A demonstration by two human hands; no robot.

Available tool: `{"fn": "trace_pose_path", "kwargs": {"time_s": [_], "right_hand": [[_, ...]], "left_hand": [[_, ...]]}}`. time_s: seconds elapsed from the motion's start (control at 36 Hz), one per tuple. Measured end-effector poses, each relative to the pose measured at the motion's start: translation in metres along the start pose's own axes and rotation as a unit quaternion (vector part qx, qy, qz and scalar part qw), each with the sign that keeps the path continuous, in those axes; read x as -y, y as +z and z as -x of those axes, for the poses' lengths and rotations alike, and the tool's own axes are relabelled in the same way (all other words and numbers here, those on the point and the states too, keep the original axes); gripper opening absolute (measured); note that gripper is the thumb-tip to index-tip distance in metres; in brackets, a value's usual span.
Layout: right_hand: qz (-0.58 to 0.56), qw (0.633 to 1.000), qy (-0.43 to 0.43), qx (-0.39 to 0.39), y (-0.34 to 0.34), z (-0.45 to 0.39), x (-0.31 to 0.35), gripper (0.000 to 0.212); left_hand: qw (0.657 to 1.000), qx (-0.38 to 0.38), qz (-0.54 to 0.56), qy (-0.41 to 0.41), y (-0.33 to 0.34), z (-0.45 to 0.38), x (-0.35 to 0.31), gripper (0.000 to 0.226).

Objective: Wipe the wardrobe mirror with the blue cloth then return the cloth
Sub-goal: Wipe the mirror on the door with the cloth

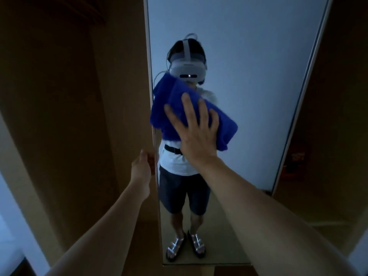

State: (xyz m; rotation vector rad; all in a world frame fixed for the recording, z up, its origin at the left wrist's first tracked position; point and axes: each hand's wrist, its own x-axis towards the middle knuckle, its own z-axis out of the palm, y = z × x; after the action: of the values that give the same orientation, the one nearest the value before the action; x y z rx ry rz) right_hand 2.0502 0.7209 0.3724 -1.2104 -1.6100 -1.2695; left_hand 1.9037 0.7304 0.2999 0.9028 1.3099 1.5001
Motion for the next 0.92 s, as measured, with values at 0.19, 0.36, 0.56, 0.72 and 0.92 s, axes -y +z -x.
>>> {"fn": "trace_pose_path", "kwargs": {"time_s": [0.19, 0.36, 0.56, 0.72, 0.92], "right_hand": [[0.023, 0.996, -0.079, 0.02, 0.028, 0.084, 0.028, 0.074], [-0.016, 0.992, -0.114, 0.049, 0.038, 0.14, 0.037, 0.062], [0.019, 0.984, -0.172, 0.041, 0.062, 0.218, 0.037, 0.084], [0.025, 0.976, -0.217, 0.019, 0.069, 0.26, 0.024, 0.062], [-0.033, 0.984, -0.176, 0.0, 0.034, 0.178, -0.023, 0.06]], "left_hand": [[0.998, 0.014, 0.005, 0.069, -0.002, -0.006, 0.011, 0.026], [0.998, 0.002, 0.032, 0.047, -0.001, -0.008, 0.031, 0.035], [1.0, -0.014, -0.005, -0.013, -0.005, -0.01, 0.112, 0.034], [0.997, 0.021, -0.066, 0.046, -0.016, -0.008, 0.143, 0.037], [0.998, -0.012, -0.063, 0.012, -0.016, 0.0, 0.184, 0.045]]}}
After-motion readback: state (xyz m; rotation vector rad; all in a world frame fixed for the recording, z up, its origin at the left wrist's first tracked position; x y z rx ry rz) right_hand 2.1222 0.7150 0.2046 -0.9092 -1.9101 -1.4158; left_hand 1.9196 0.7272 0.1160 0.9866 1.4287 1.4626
